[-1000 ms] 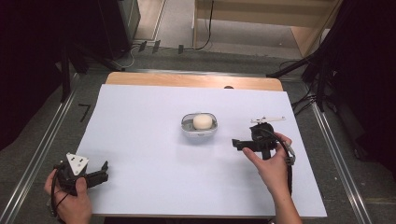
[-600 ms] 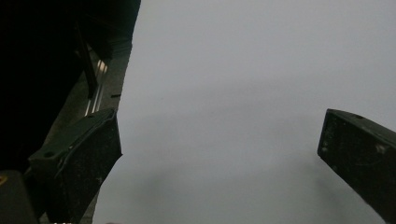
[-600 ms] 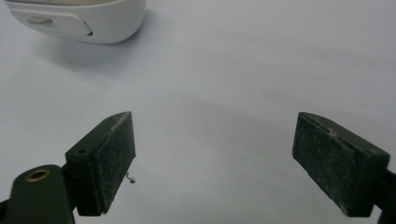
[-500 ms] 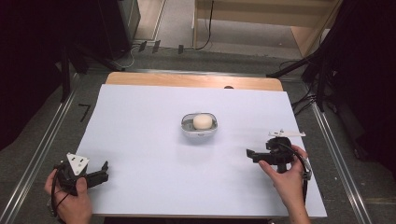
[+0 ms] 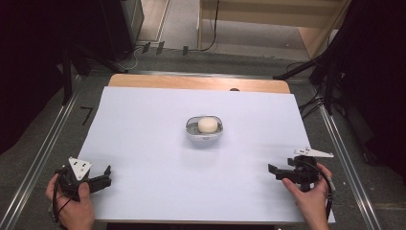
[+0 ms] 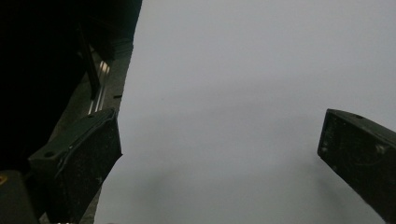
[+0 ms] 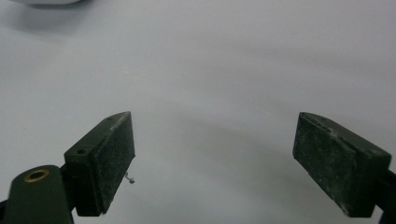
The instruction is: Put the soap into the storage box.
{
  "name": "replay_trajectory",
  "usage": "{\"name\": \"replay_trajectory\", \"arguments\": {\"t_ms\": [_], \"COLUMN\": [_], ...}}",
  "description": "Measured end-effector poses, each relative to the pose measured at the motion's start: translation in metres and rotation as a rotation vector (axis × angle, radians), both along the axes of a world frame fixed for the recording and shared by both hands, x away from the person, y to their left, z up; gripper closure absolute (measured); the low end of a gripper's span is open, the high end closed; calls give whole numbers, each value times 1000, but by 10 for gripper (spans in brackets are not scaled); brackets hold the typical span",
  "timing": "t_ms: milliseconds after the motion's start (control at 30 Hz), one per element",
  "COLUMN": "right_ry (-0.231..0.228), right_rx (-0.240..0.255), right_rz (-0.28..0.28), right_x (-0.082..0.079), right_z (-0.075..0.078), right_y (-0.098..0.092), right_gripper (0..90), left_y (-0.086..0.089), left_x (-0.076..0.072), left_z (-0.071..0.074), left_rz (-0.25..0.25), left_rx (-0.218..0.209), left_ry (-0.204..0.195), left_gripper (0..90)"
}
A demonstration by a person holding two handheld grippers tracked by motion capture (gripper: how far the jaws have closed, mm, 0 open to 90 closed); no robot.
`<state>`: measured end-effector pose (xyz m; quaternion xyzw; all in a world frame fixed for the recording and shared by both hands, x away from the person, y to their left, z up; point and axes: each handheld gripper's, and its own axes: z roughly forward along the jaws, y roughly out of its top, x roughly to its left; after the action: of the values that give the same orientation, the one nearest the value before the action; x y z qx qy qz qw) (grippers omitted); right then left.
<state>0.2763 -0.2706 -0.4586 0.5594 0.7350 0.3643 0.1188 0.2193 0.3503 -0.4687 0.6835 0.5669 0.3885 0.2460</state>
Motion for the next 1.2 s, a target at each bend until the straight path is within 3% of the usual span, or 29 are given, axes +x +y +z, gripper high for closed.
{"name": "replay_trajectory", "arguments": {"t_ms": [500, 867, 1200], "right_ry": [-19, -26, -71], "right_rx": [14, 30, 43], "right_rz": [-77, -111, -158], "right_x": [-24, -37, -50], "right_z": [-15, -21, -23], "right_y": [-47, -68, -89], "right_gripper": [133, 134, 135], "left_y": [0, 1, 1], "left_x": [0, 0, 0], "left_z": [0, 0, 0], "left_rz": [0, -2, -4], "left_rx": [-3, -9, -9], "left_ry": [-2, -4, 0], "left_gripper": [1, 1, 1]}}
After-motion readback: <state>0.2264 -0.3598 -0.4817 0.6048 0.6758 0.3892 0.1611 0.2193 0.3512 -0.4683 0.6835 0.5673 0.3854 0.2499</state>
